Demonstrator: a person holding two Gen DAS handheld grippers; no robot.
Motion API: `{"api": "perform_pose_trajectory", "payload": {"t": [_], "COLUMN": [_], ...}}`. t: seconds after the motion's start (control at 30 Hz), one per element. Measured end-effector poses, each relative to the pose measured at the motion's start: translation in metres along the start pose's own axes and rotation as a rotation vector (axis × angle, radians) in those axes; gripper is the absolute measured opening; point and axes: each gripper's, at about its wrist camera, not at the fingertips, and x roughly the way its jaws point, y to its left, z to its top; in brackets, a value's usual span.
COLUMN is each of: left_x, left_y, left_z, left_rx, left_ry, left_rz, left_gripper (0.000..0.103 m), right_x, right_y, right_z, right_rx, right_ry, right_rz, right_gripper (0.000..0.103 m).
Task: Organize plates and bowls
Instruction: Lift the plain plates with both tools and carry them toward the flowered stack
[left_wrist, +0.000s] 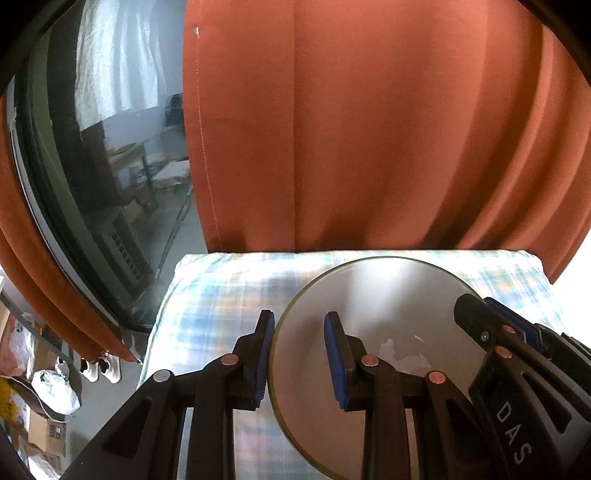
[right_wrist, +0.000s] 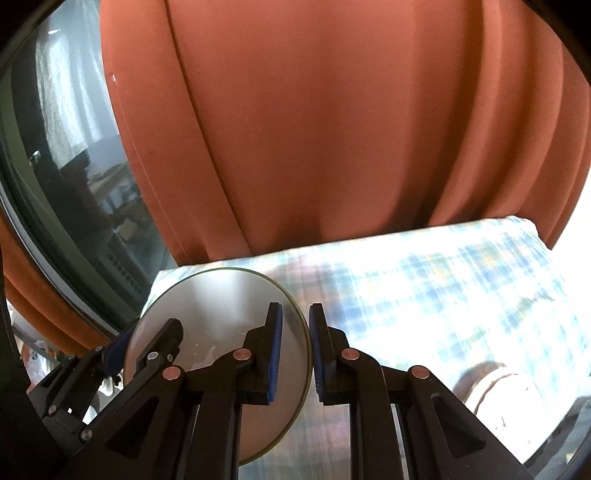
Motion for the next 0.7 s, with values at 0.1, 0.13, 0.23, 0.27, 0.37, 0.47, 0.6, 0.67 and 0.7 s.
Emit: {"api": "perform_pose_trajectory", "payload": {"t": [0.1,0.13,0.23,0.27,0.37,0.47,0.6,0.67,0.7], "left_x": [-0.009,-0.012,-0.020,-0.023,-0.033,-0.042,-0.052,-0.054,-0.056], "left_y": [-0.007,-0.009,-0.021,-0.026,-0.044,-0.066,-0.094,-0.108,-0.112], "left_z": [-0.007,-0.009,-0.017,-0.019,-0.026,-0.034,-0.043,-0.052,-0.055], "left_rx": [0.010,0.014,0.028,0.031,0.040,0.043,0.052,0.040,0.039], "left_ry": [0.003,0.001,-0.004,-0.005,-0.014,-0.007,-0.019,-0.019,-0.016], "left_rz": [-0.014,-0.016,-0.015,-0.015,-0.010,0.002,0.023,0.030,0.031], "left_gripper": [0.026,0.026,0.026,0.026,0.026,0.026,0.026,0.026,0.026], "right_x": [-0.009,-0.013,-0.023,-0.025,-0.033,-0.041,-0.053,-0.057,-0.058], "right_y": [-0.004,-0.006,-0.013,-0.018,-0.033,-0.050,-0.079,-0.094,-0.100], "right_z": [-0.008,-0.010,-0.018,-0.019,-0.026,-0.033,-0.040,-0.044,-0.047], "right_rx": [0.009,0.011,0.021,0.026,0.036,0.038,0.042,0.035,0.030], "right_ry": [0.002,0.002,-0.003,-0.003,-0.006,-0.011,-0.004,-0.013,-0.015], "right_rz": [-0.022,-0.026,-0.033,-0.033,-0.029,-0.020,-0.004,0.005,0.010], "right_gripper": [0.019,0.019,0.019,0.019,0.019,0.019,0.019,0.019,0.019]}}
